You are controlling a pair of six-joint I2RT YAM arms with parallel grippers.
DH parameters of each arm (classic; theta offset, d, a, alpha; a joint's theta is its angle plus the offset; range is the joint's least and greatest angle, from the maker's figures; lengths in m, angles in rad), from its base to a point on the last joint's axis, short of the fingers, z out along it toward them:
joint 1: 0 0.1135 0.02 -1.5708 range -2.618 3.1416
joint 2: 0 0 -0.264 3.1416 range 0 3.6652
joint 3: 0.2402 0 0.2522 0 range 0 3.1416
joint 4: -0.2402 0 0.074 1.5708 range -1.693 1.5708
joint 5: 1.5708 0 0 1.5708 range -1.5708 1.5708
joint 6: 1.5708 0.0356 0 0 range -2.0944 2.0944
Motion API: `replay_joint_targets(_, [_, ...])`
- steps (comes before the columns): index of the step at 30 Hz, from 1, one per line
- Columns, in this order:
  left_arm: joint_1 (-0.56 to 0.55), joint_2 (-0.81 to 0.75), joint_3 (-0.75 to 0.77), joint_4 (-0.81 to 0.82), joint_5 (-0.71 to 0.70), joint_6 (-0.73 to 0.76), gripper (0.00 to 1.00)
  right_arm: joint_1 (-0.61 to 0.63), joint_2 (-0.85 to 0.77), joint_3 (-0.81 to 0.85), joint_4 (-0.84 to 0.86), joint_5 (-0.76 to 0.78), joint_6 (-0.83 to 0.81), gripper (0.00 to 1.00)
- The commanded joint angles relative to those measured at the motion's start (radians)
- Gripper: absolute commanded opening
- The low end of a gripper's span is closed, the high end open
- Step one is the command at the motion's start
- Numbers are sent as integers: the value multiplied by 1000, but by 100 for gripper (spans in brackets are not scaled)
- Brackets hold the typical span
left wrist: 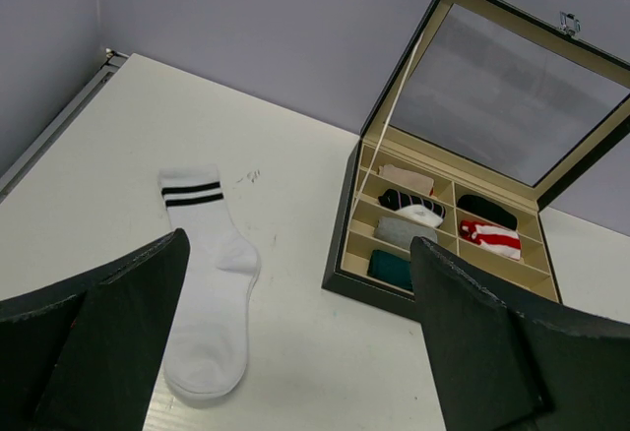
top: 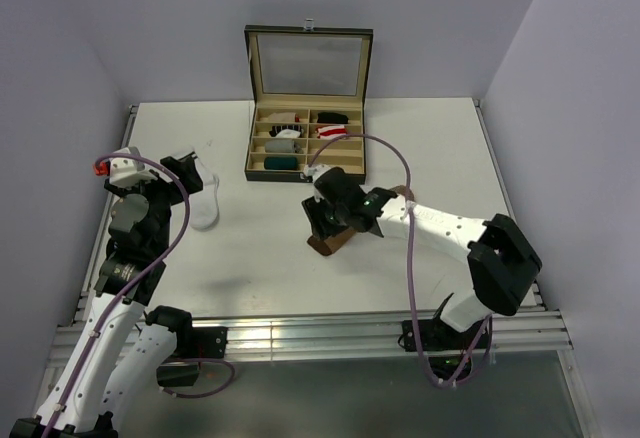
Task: Roll the socks
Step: Roll the sock at the center of the board.
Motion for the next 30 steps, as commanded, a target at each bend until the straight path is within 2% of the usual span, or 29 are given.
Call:
replay_joint_targets(1, [-3,5,21,12,10,10,99,85,-32,-40,36,114,-129,55])
replay_joint_targets(6, [-3,17,19,12,10,7,99,183,12,-50,41,195,-163,55])
replay_joint_targets(15, [-3,20,19,12,11,7,99,228,108,-47,58,295,-177,56])
replay_joint_targets(25, [-3,18,18,12,13,7,99,254,189,-12,33,289,-167,54])
replay_joint_targets(30, [-3,17,18,12,10,7,99,254,229,3,10,280,-134,50])
